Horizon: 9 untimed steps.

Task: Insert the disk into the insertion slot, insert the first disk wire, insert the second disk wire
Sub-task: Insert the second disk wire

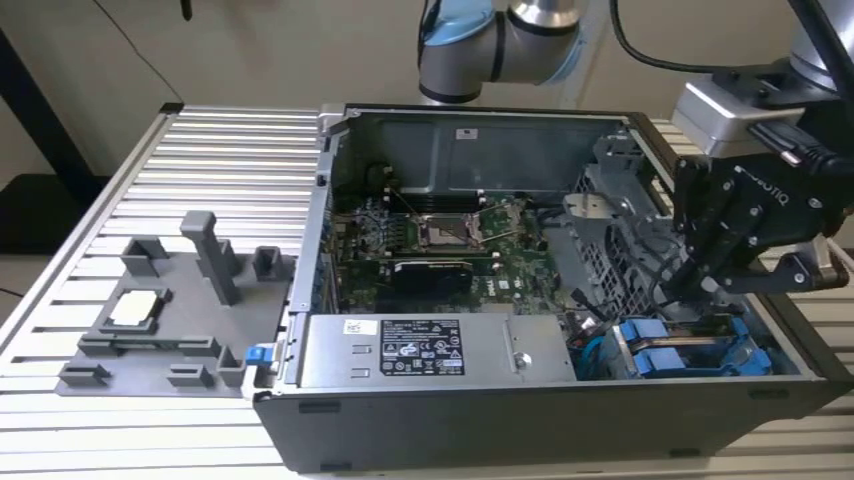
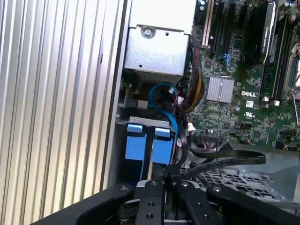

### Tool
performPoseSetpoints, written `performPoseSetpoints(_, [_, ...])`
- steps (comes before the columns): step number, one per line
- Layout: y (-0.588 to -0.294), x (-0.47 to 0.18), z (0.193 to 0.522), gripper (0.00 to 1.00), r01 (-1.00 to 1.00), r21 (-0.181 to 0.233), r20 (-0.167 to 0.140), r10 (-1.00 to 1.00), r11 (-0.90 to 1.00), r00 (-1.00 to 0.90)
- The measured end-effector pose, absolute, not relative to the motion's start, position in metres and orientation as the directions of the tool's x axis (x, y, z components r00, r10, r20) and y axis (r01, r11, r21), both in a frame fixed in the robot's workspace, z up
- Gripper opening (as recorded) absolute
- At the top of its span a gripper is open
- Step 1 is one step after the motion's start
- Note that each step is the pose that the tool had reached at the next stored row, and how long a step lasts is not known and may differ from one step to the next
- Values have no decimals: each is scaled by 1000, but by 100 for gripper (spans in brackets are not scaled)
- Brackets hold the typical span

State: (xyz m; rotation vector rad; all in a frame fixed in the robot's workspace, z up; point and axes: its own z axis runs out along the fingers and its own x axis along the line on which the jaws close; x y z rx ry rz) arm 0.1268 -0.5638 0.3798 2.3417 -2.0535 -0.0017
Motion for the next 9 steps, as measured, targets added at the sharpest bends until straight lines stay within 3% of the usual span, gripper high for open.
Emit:
performPoseSetpoints(7, [-571, 130, 380, 16, -991, 28, 15, -991, -130, 131])
performPoseSetpoints(9, [-571, 131, 379, 16, -991, 25, -4, -992, -130, 130])
